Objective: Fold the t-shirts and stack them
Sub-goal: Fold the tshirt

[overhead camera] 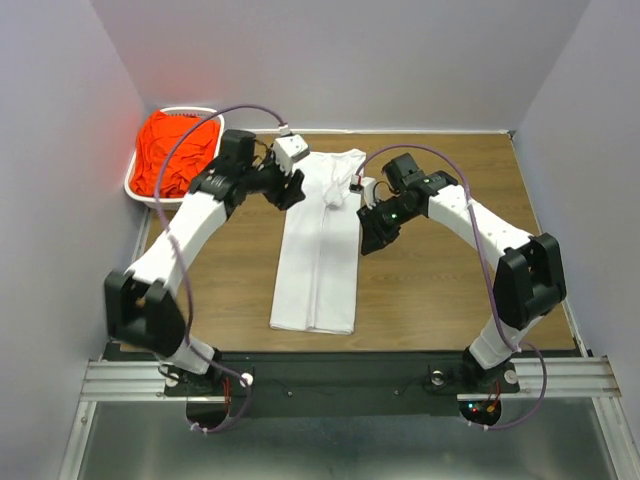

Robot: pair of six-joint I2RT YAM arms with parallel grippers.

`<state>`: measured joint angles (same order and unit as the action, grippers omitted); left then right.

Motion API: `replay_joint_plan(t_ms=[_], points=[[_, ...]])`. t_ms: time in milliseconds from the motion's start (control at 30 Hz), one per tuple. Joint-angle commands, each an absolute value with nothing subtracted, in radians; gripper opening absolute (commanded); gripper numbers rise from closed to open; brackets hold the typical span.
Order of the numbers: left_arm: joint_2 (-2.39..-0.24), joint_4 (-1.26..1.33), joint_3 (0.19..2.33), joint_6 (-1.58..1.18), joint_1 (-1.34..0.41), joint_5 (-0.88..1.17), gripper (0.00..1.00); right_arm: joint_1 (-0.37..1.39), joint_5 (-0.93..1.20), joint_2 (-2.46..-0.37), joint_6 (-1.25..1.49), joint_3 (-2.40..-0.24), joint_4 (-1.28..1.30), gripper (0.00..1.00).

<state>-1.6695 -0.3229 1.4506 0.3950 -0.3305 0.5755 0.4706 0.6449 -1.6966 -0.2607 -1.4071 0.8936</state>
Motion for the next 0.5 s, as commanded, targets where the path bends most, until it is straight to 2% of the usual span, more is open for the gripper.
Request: replay_joint_plan(t_ms=[0,100,167,233,367,467], points=[[-1.366,-0.401,1.197,0.670,-0.379,0.650,0.66,0.465,0.629,-1.701,-0.207,-1.400,0.831,0.27],[-1.202,-0.513,0.952,0.791,-0.535,0.510,0.64,0.465,0.679,-1.738,-0.163,-1.416,0.815,0.27],[-1.128,-0.528,0.866,0.811,-0.628,0.460,0.64,0.466,0.715,-1.756,-0.158,-1.420,0.815,0.27],[-1.056,-0.574,0.807,0.845,-0.647,0.423,0.62,0.471,0.738,-1.731,-0.198,-1.378,0.815,0.27],[-0.974,-0.626,0.704,0.955,-0.647,0.373,0.62,0.590,0.588,-1.582,-0.337,-1.198,0.789,0.30],[-0.945,-0.588,0.657,0.970,-0.646,0.371,0.62,0.730,0.436,-1.557,-0.361,-1.106,0.709,0.32]])
